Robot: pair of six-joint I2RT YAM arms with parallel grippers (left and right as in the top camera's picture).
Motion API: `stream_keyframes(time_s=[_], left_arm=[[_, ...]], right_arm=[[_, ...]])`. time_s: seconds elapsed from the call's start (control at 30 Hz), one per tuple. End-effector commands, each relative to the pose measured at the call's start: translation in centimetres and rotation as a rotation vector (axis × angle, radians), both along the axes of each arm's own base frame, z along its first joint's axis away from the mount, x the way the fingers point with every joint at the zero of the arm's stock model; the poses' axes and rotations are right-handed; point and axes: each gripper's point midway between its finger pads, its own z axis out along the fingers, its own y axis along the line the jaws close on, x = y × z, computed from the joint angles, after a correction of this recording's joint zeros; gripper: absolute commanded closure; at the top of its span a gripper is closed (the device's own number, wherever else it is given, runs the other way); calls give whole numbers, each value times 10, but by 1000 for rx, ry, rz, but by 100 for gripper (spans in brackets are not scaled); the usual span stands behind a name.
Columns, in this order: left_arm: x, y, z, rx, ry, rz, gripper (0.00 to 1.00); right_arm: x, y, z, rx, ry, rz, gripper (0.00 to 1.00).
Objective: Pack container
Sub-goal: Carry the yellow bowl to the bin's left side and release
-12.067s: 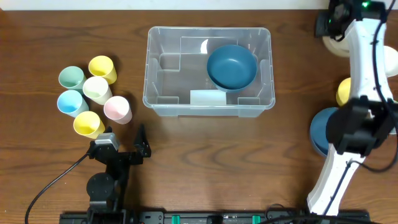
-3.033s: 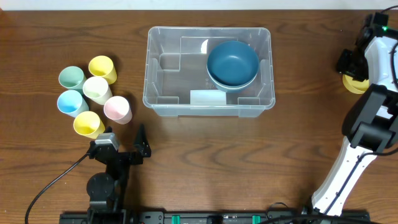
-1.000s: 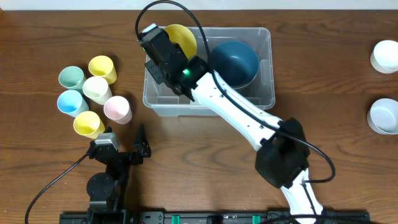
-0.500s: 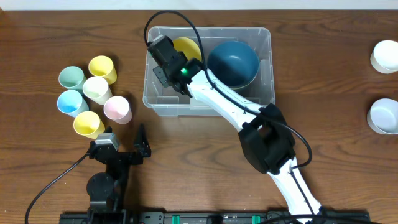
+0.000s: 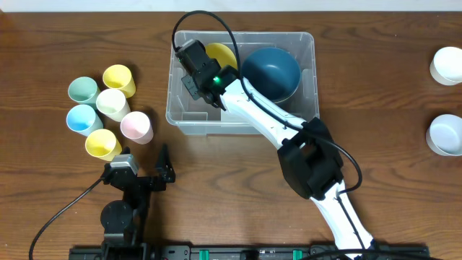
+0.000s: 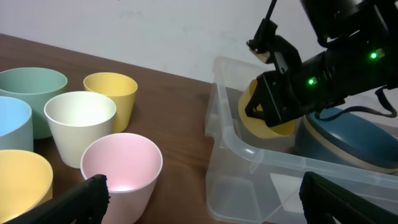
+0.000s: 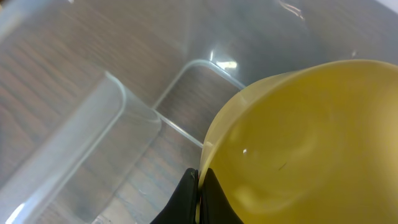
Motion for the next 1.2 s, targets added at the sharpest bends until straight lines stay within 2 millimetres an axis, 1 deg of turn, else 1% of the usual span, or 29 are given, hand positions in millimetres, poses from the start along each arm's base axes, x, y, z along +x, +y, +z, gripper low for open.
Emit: stream_keyframes(time_s=[0.0,0.03,0.07,0.13,0.2,0.33,0.4,0.47,0.53,0.6,0.63,0.7,0.73,0.77,0.8,0.83,0.87,0.9,0.93,0.97,1.0,1.07,1.17], left_arm=[[0,-2,-16,1,42,-13,2],[0,-2,-16,0,42,-13,2],[0,-2,-16,0,42,-13,2],[0,-2,-16,0,42,-13,2],[0,-2,-16,1,42,-13,2],[0,-2,-16,1,42,-13,2],[0,-2,-16,0,42,-13,2],[0,-2,-16,0,42,-13,2],[0,-2,-16,1,42,-13,2],[0,-2,-16,1,42,-13,2],[0,-2,-16,0,42,-13,2],[0,-2,-16,1,42,-13,2],[0,-2,-16,0,42,-13,2],[0,-2,-16,1,42,-13,2],[0,-2,-16,1,42,-13,2],[0,-2,-16,0,42,-13,2],[0,-2,-16,0,42,-13,2],[0,-2,-16,0,42,-13,2],[0,-2,-16,1,42,-13,2],[0,-2,-16,0,42,-13,2],[0,-2,-16,1,42,-13,2],[0,-2,-16,1,42,-13,2],[0,-2,-16,1,42,-13,2]], right_arm=[[3,-4,-18,-18,22,-14,99],[3,-5,-18,-18,22,-14,98],[3,-5,-18,-20,23,-15,96],[4,-6,-18,-19,22,-17,82],[4,-6,-18,-17,20,-17,76],[6,-6,-16,-17,12,-19,73],[7,-5,-7,-11,-4,-16,73],[9,-3,20,11,-32,-11,72],[10,-4,57,34,-68,-13,72],[8,-13,110,51,-122,-38,71],[9,-25,138,53,-157,-66,71],[11,-53,185,55,-225,-132,69],[14,-69,203,54,-256,-171,68],[19,-91,220,48,-286,-220,64],[23,-115,233,42,-301,-266,62],[27,-137,240,35,-305,-305,59],[33,-166,245,22,-304,-354,57],[39,-195,247,8,-297,-406,56],[45,-222,246,0,-285,-460,55],[51,-255,242,-11,-267,-527,55],[55,-287,237,-16,-246,-599,55],[60,-346,226,-17,-203,-727,55],[62,-428,208,5,-139,-860,55]])
